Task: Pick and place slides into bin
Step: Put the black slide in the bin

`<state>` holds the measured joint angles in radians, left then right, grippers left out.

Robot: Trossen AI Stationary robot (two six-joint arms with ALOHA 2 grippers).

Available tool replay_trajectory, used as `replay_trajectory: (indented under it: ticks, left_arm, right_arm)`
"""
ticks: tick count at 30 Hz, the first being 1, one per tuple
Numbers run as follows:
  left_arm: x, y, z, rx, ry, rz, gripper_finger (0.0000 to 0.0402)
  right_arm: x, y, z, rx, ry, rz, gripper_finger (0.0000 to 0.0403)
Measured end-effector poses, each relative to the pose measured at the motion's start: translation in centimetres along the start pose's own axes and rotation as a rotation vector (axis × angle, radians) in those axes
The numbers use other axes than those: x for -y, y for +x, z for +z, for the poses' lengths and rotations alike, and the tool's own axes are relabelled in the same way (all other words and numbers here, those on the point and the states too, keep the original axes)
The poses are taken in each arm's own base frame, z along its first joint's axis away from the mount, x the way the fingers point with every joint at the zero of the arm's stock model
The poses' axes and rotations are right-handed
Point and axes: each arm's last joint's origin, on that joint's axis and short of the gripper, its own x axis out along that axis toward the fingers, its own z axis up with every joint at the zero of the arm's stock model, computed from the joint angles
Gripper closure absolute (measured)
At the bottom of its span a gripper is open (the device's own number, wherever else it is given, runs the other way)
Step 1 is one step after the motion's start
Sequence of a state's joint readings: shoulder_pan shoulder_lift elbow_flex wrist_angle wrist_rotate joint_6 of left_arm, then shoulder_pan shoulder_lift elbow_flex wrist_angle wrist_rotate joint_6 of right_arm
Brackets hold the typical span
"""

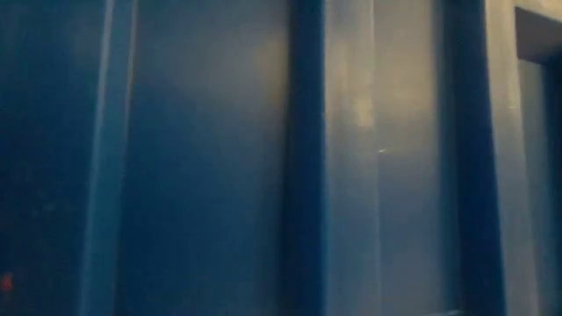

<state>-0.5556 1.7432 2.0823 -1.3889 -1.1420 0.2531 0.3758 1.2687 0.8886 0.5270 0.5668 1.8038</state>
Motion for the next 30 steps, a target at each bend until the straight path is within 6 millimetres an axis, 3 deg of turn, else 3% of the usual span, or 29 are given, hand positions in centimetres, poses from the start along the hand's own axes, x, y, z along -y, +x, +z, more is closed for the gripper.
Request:
replay_trajectory:
  ticks: [5,12,15,19,25,30]
  left_arm:
    - [1.6,0.1,1.0,-0.002,0.107,0.013,0.0401]
    - [1.8,0.2,1.2,-0.004,0.07,0.021,0.0401]
    - [1.7,0.2,1.4,0.005,0.053,0.028,0.0401]
    - [1.8,0.0,1.5,0.016,0.05,0.017,0.0401]
    - [1.8,0.0,1.7,0.028,0.044,0.022,0.0401]
    - [1.7,-0.1,1.9,0.046,0.04,0.007,0.0399]
  right_arm:
    - [0.2,0.3,0.5,0.003,0.043,-0.029,0.0066]
    - [1.2,0.2,0.8,0.009,0.06,-0.122,0.0069]
    - [1.2,0.2,0.8,0.008,0.057,-0.128,0.0089]
    - [1.2,0.2,0.8,0.006,0.067,-0.131,0.0161]
    - [1.3,0.2,0.7,-0.032,0.0,-0.141,0.0366]
    - [1.3,0.4,1.0,-0.066,-0.034,-0.158,0.0375]
